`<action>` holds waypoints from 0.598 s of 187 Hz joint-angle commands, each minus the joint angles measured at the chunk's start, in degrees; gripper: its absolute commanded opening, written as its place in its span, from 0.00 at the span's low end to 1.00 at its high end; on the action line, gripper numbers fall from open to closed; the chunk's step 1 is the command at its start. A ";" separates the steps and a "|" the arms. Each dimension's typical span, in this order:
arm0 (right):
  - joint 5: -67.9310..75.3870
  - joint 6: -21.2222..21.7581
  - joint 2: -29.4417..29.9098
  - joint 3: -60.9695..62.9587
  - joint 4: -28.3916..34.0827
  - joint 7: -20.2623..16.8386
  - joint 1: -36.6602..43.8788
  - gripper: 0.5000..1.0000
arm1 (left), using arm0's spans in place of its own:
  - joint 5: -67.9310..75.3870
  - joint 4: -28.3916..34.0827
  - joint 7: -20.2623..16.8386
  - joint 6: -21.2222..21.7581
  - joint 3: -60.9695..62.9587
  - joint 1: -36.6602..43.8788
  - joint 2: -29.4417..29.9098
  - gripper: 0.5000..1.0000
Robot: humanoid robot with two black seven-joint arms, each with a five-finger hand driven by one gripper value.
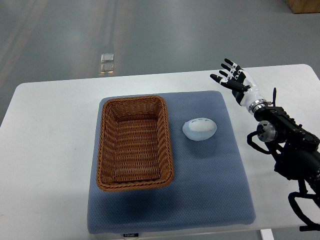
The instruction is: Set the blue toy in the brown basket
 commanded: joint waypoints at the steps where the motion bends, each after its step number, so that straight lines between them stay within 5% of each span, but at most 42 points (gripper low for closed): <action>1: -0.09 0.06 -0.12 -0.55 0.00 0.03 0.10 0.83 | 0.05 0.00 0.00 0.01 -0.02 0.00 0.00 1.00; 112: -0.18 0.49 -2.40 -4.51 0.09 -0.06 1.77 0.83 | -0.03 0.62 0.00 0.01 0.16 0.00 0.00 1.00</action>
